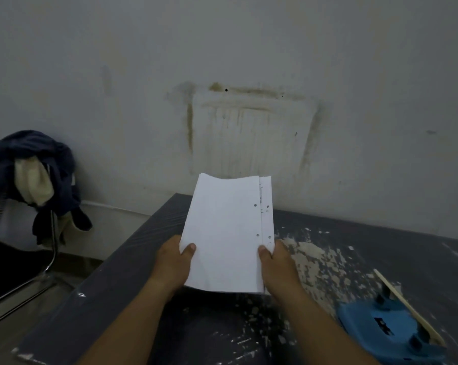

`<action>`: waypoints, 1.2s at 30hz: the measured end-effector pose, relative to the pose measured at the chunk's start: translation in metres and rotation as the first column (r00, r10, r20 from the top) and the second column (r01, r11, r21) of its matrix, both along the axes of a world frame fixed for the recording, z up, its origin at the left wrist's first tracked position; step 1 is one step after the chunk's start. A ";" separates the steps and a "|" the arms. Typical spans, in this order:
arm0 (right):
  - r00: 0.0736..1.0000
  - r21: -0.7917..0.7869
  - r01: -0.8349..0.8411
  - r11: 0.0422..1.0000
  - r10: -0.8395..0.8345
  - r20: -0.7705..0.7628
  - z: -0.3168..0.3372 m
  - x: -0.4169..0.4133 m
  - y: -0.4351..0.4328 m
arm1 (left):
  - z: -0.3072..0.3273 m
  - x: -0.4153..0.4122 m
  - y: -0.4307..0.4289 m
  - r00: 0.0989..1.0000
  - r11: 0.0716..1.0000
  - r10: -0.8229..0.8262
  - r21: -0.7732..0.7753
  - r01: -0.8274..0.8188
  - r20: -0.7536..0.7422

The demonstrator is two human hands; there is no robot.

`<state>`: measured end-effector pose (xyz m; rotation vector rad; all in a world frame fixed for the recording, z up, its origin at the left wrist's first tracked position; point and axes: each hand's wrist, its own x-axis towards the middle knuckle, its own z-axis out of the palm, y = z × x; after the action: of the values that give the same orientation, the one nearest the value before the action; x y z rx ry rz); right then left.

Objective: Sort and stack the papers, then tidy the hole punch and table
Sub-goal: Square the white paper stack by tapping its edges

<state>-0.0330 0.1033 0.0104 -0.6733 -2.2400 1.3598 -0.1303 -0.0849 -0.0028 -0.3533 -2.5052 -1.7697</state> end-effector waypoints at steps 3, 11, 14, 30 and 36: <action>0.997 0.007 0.015 1.000 -0.016 0.072 -0.002 -0.034 -0.009 | -0.002 -0.036 -0.005 0.999 0.992 0.053 -0.114 -0.053 0.001; 0.958 0.050 0.037 0.998 -0.050 0.284 -0.009 -0.131 -0.020 | -0.012 -0.135 -0.012 0.987 0.881 0.154 -0.446 -0.160 -0.048; 0.937 0.078 0.036 0.996 -0.061 0.345 -0.014 -0.161 -0.020 | -0.019 -0.165 -0.014 0.980 0.853 0.195 -0.488 -0.184 -0.029; 0.856 0.422 -0.061 0.905 -0.170 0.488 -0.031 -0.223 -0.033 | -0.039 -0.236 -0.021 0.962 0.703 0.271 -0.679 -0.211 -0.017; 0.854 0.486 -0.081 0.870 -0.192 0.484 -0.035 -0.227 -0.028 | -0.043 -0.238 -0.014 0.965 0.697 0.258 -0.683 -0.218 -0.045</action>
<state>-0.2597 0.0756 -0.0251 -0.9898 -2.8034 0.5428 -0.3681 -0.0986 -0.0456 0.0164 -2.9897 -0.7044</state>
